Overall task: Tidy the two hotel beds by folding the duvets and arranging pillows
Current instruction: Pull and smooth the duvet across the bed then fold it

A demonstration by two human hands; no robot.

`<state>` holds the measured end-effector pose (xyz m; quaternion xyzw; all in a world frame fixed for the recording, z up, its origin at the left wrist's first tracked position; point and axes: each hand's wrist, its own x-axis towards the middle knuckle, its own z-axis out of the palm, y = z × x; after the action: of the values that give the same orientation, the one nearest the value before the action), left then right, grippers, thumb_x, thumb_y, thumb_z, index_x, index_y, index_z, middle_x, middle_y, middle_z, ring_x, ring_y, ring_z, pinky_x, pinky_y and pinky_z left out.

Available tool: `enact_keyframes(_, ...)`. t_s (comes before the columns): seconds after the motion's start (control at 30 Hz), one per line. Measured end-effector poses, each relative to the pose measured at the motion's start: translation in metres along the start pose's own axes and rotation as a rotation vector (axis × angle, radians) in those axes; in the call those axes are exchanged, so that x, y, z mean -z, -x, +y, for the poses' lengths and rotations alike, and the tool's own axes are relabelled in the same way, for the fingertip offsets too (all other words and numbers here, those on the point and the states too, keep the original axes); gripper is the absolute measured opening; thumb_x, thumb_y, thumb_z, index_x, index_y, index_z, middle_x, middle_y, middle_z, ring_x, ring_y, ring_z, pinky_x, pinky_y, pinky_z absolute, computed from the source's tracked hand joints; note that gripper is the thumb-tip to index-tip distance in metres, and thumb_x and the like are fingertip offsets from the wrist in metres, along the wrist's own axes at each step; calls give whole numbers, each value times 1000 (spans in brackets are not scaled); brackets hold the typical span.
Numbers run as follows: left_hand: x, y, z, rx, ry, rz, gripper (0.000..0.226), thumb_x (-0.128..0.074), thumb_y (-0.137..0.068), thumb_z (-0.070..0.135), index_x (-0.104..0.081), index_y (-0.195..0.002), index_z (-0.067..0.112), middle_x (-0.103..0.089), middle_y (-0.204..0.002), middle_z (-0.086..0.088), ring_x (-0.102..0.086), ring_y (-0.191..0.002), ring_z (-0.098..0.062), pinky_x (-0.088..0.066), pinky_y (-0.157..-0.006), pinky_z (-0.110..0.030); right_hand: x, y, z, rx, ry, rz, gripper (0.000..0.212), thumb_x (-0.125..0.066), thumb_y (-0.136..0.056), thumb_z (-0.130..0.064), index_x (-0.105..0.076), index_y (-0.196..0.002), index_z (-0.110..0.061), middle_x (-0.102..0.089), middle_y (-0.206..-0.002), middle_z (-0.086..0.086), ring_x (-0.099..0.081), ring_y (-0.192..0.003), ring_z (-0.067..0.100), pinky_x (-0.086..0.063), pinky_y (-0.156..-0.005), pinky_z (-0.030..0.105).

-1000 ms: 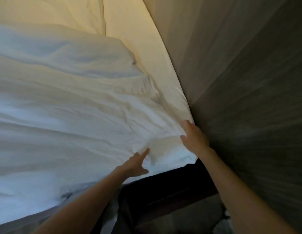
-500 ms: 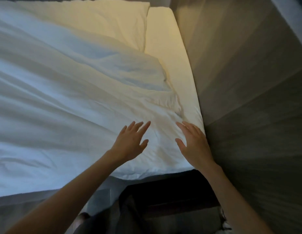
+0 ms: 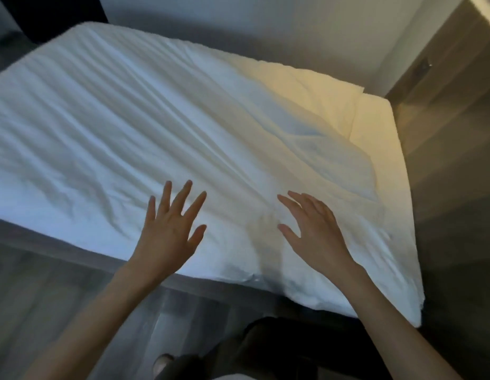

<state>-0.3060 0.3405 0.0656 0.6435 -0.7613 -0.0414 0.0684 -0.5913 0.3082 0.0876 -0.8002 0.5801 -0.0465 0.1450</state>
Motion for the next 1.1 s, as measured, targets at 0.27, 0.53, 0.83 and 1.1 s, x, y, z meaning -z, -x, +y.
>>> enact_keyframes(0.27,81,125,-210,229,-52,109,63,-62,-88,34,-42,-145,17,-32,-153,-19,-26,-139,-48,-30,-104,-67,-25,-54,-223,229,33,-25,57,-43,-97,-53,-27,-149,-37,-23,-158,-10,-18,-146,16,-12,-120,42)
enact_keyframes(0.53,135,184,-376,394,-110,166,66,-74,-81,23,-49,-141,11,-40,-147,-23,-35,-133,-52,-39,-96,-68,-58,-142,-421,492,48,-29,54,-50,-97,-44,-35,-147,-32,-32,-153,-8,-26,-141,15,-16,-118,40)
enact_keyframes(0.83,182,182,-615,471,-179,161,67,-70,-85,25,-43,-145,14,-35,-151,-20,-28,-139,-48,-32,-103,-66,-126,-274,-639,610,24,-32,54,-52,-96,-41,-37,-146,-29,-34,-153,-4,-28,-141,18,-19,-117,43)
enact_keyframes(1.1,207,190,-788,485,-114,120,68,-76,-80,20,-48,-142,13,-42,-147,-19,-36,-135,-47,-35,-101,-64,-165,-359,-813,621,28,-77,53,-49,-96,-44,-36,-146,-31,-32,-154,-5,-27,-141,17,-20,-117,44)
